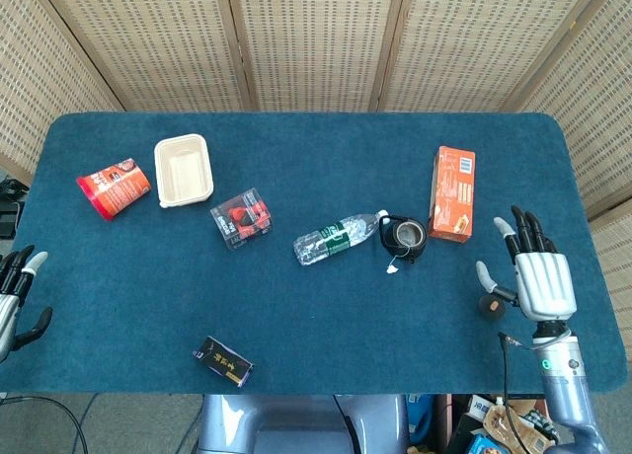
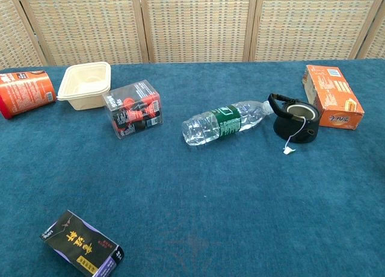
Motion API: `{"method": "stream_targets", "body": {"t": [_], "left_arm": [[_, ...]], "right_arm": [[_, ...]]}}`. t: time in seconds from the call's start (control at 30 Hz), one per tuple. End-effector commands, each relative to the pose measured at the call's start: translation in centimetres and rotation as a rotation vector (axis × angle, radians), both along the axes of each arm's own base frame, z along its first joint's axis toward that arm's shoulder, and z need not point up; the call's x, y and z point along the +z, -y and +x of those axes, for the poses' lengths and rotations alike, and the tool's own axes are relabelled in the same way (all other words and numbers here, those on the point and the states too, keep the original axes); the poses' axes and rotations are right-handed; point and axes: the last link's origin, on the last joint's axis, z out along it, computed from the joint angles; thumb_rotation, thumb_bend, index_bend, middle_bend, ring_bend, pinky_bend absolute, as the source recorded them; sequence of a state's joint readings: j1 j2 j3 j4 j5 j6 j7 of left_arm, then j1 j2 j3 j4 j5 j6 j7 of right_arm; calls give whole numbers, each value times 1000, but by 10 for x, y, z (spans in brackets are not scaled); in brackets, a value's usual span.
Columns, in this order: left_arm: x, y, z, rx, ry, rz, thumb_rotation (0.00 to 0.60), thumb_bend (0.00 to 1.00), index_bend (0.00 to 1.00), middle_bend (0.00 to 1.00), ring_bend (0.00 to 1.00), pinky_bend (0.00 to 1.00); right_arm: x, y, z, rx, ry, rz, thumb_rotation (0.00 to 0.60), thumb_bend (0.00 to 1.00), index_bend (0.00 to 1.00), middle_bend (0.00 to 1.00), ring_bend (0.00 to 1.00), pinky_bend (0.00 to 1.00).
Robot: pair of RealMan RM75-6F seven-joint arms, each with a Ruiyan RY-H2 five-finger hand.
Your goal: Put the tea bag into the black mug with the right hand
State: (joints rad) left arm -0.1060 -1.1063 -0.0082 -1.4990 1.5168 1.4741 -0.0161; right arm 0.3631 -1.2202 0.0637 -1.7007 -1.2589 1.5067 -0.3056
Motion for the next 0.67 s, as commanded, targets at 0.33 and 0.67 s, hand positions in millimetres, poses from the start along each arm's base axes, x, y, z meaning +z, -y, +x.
{"method": "stream_targets", "body": {"t": [0.33, 0.67], "left_arm": [[-5, 10, 4, -12, -8, -8, 600, 411, 0, 0, 0, 0], [-11, 13, 8, -29, 14, -43, 600, 411, 0, 0, 0, 0]], "right_arm": [[-7, -34, -17, -82, 10, 11, 123, 382, 0, 0, 0, 174], [-11, -46, -17, -81, 24, 17, 123, 367, 0, 0, 0, 165]]}}
